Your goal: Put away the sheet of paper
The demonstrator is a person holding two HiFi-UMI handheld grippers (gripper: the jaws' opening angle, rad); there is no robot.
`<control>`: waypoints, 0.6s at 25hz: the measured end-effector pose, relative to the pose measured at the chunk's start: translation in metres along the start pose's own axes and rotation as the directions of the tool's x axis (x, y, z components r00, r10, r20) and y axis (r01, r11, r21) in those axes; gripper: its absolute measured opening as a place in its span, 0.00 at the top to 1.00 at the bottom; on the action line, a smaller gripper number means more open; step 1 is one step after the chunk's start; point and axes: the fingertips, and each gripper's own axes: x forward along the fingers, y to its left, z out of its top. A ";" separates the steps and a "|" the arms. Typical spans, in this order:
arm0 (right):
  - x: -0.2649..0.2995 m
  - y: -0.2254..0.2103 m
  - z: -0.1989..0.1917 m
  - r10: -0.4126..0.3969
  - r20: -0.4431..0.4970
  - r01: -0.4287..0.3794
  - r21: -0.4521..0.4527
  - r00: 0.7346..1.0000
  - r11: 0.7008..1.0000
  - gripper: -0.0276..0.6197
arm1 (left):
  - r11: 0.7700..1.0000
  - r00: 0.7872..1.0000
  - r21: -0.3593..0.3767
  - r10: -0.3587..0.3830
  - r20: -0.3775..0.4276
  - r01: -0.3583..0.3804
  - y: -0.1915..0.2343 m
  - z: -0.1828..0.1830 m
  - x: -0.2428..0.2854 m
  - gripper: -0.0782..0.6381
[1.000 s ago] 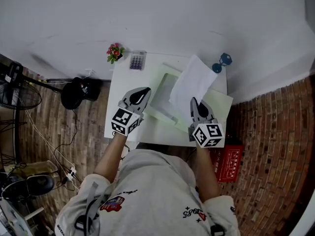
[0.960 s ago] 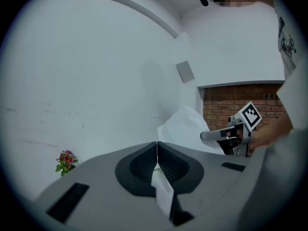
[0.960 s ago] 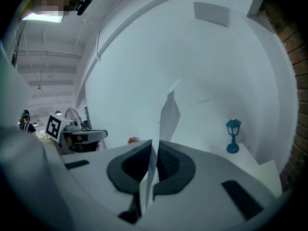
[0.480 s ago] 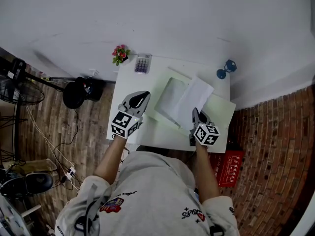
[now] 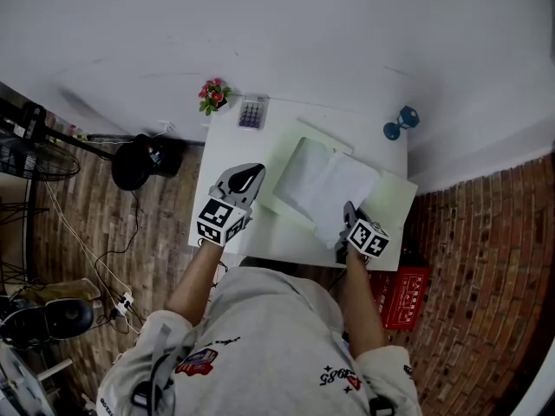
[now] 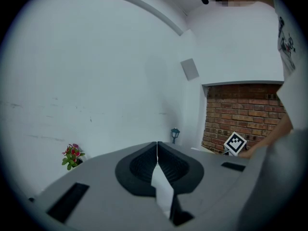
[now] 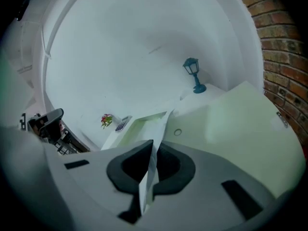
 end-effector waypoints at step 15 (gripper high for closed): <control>0.028 -0.025 0.002 -0.011 -0.044 0.014 0.058 0.999 0.998 0.96 | 1.000 1.000 -0.005 0.012 -0.026 -0.013 0.002 -0.007 0.000 0.86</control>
